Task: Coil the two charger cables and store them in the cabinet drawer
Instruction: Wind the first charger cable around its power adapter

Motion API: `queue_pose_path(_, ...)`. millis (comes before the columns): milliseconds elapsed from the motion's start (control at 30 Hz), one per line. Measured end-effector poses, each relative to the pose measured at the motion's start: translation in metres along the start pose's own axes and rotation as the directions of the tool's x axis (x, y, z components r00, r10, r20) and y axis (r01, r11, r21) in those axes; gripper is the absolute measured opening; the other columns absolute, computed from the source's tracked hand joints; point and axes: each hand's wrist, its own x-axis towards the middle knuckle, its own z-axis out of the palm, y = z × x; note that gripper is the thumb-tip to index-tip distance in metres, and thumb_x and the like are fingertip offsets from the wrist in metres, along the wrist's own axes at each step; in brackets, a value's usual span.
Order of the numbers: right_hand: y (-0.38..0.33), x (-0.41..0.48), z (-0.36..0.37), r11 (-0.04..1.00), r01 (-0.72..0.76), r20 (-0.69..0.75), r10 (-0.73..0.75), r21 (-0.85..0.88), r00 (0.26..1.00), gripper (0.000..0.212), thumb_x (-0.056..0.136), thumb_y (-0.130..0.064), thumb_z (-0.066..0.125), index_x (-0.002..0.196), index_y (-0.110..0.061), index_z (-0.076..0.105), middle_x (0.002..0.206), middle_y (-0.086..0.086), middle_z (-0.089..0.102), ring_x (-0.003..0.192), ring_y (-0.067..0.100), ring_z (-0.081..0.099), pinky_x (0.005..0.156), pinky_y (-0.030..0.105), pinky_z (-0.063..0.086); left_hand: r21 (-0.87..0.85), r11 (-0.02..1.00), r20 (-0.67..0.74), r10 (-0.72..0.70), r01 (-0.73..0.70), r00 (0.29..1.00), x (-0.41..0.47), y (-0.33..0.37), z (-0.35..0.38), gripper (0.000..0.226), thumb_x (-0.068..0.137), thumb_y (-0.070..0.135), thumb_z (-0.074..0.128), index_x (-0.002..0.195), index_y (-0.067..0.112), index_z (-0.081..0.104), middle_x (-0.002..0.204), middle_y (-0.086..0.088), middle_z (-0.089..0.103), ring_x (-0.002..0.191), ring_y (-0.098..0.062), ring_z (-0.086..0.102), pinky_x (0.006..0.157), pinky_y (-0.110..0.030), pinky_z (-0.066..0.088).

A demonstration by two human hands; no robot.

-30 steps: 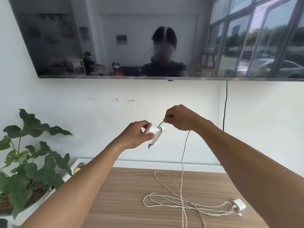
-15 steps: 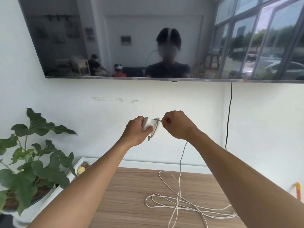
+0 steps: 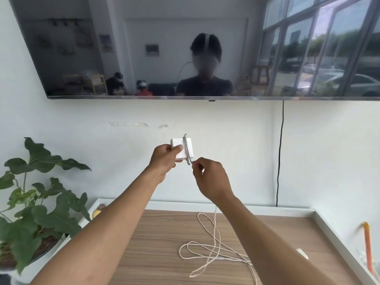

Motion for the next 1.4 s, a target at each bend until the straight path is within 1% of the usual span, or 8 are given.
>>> queue_pose_path(400, 0.027, -0.008, 0.024, 0.949, -0.082, -0.085, 0.113, 0.303, 0.99, 0.02, 0.097, -0.026, 0.051, 0.083, -0.017, 0.062, 0.063, -0.011, 0.056, 0.045, 0.009, 0.042, 0.05, 0.02, 0.035, -0.17, 0.983, 0.152, -0.045, 0.071, 0.987, -0.003, -0.003, 0.011, 0.016, 0.095, 0.024, 0.059, 0.095, 0.01, 0.065, 0.087, -0.005, 0.069, 0.077, -0.02, 0.069, 0.061, -0.025, 0.037)
queue_pose_path(533, 0.032, -0.009, 0.027, 0.918, -0.1, -0.07, 0.137, 0.384, 0.988, 0.022, 0.096, -0.033, 0.054, 0.089, -0.018, 0.068, 0.059, -0.007, 0.057, 0.052, 0.014, 0.051, 0.051, 0.014, 0.038, -0.24, 0.963, 0.255, -0.06, 0.123, 0.965, -0.007, -0.004, 0.01, 0.02, 0.095, 0.022, 0.058, 0.1, 0.003, 0.065, 0.084, -0.009, 0.068, 0.075, -0.024, 0.068, 0.054, -0.023, 0.033)
queue_pose_path(667, 0.042, -0.006, 0.025, 0.912, -0.112, 0.005, 0.12, 0.395, 0.993, 0.02, 0.096, -0.033, 0.054, 0.09, -0.023, 0.07, 0.058, -0.008, 0.053, 0.047, 0.006, 0.043, 0.05, 0.013, 0.035, -0.226, 0.964, 0.344, -0.058, 0.143, 0.937, -0.009, -0.005, 0.002, 0.024, 0.095, 0.024, 0.058, 0.103, 0.003, 0.065, 0.084, -0.01, 0.068, 0.07, -0.021, 0.069, 0.055, -0.024, 0.034)
queue_pose_path(933, 0.048, 0.02, -0.007, 0.978, -0.07, 0.24, 0.021, 0.196, 0.97, 0.038, 0.094, -0.015, 0.055, 0.064, -0.038, 0.056, 0.061, -0.01, 0.054, 0.048, -0.001, 0.047, 0.048, 0.011, 0.035, -0.101, 0.987, 0.522, -0.053, 0.123, 0.851, -0.013, -0.008, -0.015, 0.021, 0.096, 0.021, 0.055, 0.106, 0.006, 0.066, 0.087, -0.009, 0.069, 0.075, -0.021, 0.069, 0.058, -0.022, 0.042)
queue_pose_path(1067, 0.047, 0.033, -0.021, 0.983, -0.143, 0.44, 0.08, 0.113, 0.894, 0.039, 0.088, -0.002, 0.053, 0.06, -0.028, 0.059, 0.058, -0.009, 0.053, 0.049, 0.007, 0.044, 0.044, 0.013, 0.037, 0.043, 0.998, 0.598, -0.056, 0.037, 0.8, -0.016, -0.009, -0.019, 0.02, 0.096, 0.018, 0.055, 0.105, 0.004, 0.067, 0.086, -0.007, 0.069, 0.073, -0.017, 0.067, 0.058, -0.021, 0.043)
queue_pose_path(1233, 0.048, 0.041, -0.031, 0.99, -0.143, 0.572, 0.109, 0.014, 0.813, 0.03, 0.087, 0.0, 0.052, 0.076, -0.019, 0.072, 0.065, -0.005, 0.058, 0.055, 0.006, 0.047, 0.052, 0.017, 0.039, 0.383, 0.904, 0.646, -0.115, -0.19, 0.755, -0.018, -0.018, -0.022, 0.033, 0.093, 0.028, 0.062, 0.108, 0.0, 0.068, 0.08, -0.006, 0.052, 0.064, -0.005, 0.052, 0.068, -0.024, 0.037)
queue_pose_path(1300, 0.046, 0.044, -0.034, 0.995, -0.095, 0.58, 0.094, -0.029, 0.809, 0.023, 0.089, -0.006, 0.054, 0.087, -0.015, 0.075, 0.076, -0.001, 0.067, 0.066, 0.009, 0.054, 0.063, 0.025, 0.047, 0.432, 0.87, 0.639, -0.11, -0.237, 0.761, -0.019, -0.022, -0.021, 0.031, 0.092, 0.028, 0.063, 0.108, 0.003, 0.069, 0.083, -0.002, 0.059, 0.061, 0.0, 0.055, 0.066, -0.018, 0.039)
queue_pose_path(1400, 0.04, 0.046, -0.036, 0.996, -0.041, 0.574, 0.076, -0.074, 0.815, 0.02, 0.088, -0.018, 0.056, 0.084, -0.021, 0.075, 0.085, 0.003, 0.07, 0.078, 0.017, 0.058, 0.071, 0.033, 0.049, 0.452, 0.848, 0.625, -0.079, -0.278, 0.777, -0.017, -0.025, -0.022, 0.027, 0.092, 0.029, 0.064, 0.11, 0.01, 0.07, 0.102, 0.0, 0.073, 0.085, -0.01, 0.07, 0.08, -0.022, 0.053)
